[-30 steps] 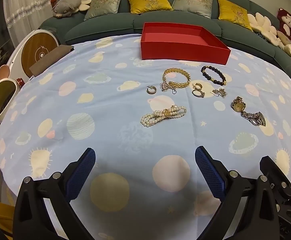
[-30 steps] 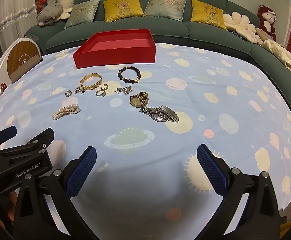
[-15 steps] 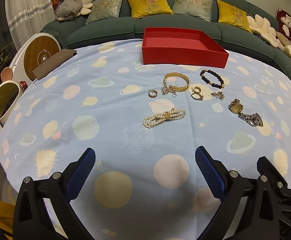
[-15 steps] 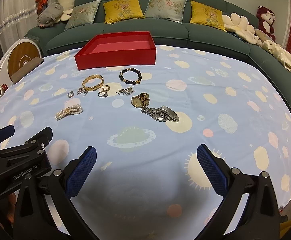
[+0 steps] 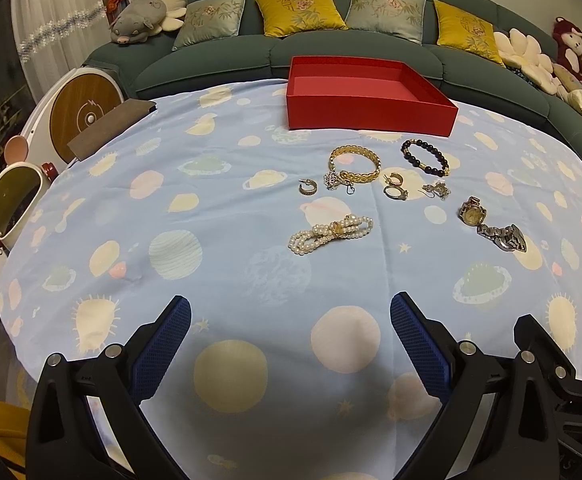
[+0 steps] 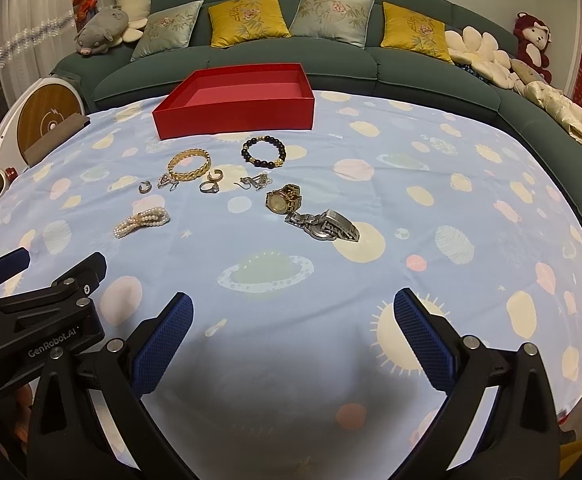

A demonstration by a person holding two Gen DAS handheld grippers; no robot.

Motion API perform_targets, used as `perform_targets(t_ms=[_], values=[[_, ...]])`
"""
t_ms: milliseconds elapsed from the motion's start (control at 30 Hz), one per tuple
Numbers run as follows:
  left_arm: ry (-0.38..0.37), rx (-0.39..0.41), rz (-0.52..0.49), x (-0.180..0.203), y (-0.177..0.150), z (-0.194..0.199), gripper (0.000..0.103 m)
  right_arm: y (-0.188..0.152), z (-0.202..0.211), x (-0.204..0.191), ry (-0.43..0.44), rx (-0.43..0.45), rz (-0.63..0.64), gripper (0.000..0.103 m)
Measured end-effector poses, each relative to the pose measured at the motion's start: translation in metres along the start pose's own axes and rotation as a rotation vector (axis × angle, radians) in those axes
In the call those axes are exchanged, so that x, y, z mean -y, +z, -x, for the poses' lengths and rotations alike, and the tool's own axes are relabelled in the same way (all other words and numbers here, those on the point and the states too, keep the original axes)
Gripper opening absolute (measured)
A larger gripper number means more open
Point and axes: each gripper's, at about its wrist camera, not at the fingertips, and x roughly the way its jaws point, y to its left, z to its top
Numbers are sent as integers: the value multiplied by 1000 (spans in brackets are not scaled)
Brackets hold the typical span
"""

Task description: Organize jewelry

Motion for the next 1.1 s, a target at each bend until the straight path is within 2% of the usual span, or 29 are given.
perform_targets(t_ms=[1100], values=[[12, 29, -9, -1, 0, 6, 97, -2, 1, -1, 5, -1, -6, 98]])
